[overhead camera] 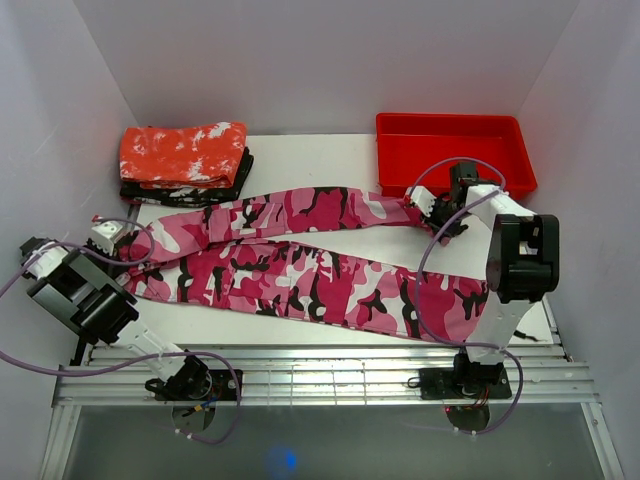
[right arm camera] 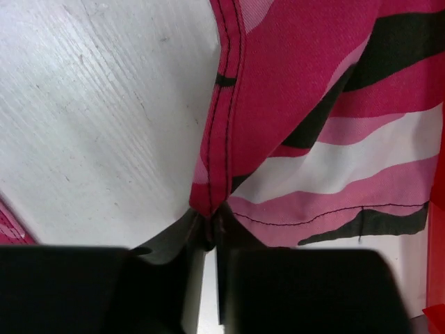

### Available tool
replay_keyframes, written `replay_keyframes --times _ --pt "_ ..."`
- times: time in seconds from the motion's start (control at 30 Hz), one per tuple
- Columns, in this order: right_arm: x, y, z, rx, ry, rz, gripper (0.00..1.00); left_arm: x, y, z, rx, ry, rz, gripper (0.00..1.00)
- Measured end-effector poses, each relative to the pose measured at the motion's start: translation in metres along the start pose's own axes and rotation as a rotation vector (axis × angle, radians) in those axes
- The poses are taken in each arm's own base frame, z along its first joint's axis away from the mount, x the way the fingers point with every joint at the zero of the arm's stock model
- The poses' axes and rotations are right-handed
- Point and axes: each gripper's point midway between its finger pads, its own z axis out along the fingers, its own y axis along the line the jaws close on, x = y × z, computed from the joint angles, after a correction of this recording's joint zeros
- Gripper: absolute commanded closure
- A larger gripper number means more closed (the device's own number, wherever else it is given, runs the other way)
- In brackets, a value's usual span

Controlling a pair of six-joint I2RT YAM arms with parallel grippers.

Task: Fold and stack the trousers
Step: Fold the trousers

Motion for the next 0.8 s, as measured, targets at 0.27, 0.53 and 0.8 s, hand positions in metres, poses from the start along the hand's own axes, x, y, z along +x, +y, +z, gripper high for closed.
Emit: replay_keyframes --times 0.27,0.53,0.8 --pt "-0.004 0.001 -0.033 0.009 0.001 -0.032 0.92 -0.006 0.011 0.0 0.0 -0.001 -0.015 1.0" --pt "-0.008 -0.028 -0.176 0.252 -0.037 -0.141 0.92 -0.023 0.03 -0.004 -0.016 -0.023 -0.002 1.0" --pt "0.043 0.072 -0.176 0.086 0.041 -0.185 0.92 -0.038 0.052 -0.008 -0.031 -0.035 0.008 1.0"
